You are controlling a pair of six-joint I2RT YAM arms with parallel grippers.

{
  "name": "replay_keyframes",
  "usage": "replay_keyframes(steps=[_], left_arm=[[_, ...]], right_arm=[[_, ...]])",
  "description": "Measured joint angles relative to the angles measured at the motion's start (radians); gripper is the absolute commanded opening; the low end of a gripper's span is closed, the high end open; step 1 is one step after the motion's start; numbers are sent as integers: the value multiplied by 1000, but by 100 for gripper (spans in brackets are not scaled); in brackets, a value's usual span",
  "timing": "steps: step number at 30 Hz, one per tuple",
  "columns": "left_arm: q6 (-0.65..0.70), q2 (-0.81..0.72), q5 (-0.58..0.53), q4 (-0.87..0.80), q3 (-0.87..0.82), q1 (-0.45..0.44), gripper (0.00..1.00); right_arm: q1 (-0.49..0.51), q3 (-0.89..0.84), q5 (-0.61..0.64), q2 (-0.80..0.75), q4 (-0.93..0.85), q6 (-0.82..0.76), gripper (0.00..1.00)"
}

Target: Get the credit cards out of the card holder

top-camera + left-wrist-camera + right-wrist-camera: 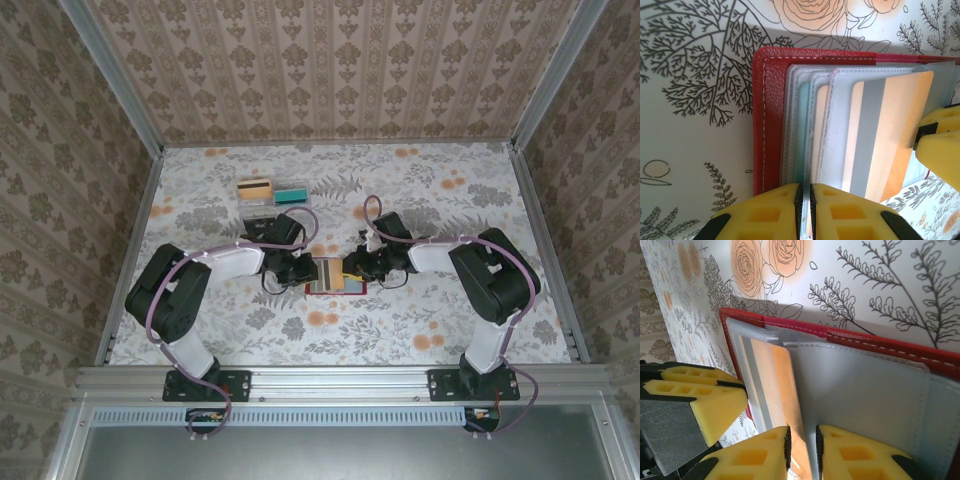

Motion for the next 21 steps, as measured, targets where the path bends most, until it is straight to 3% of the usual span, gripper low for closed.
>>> replay_keyframes(steps=[7,15,21], left_arm=[[0,0,0,0,0,0,16],[0,0,0,0,0,0,16],[0,0,0,0,0,0,16]], right_arm=[[6,0,-4,6,15,0,22],[13,0,-7,9,20,5,5],[5,-6,-7,9,21,9,3]])
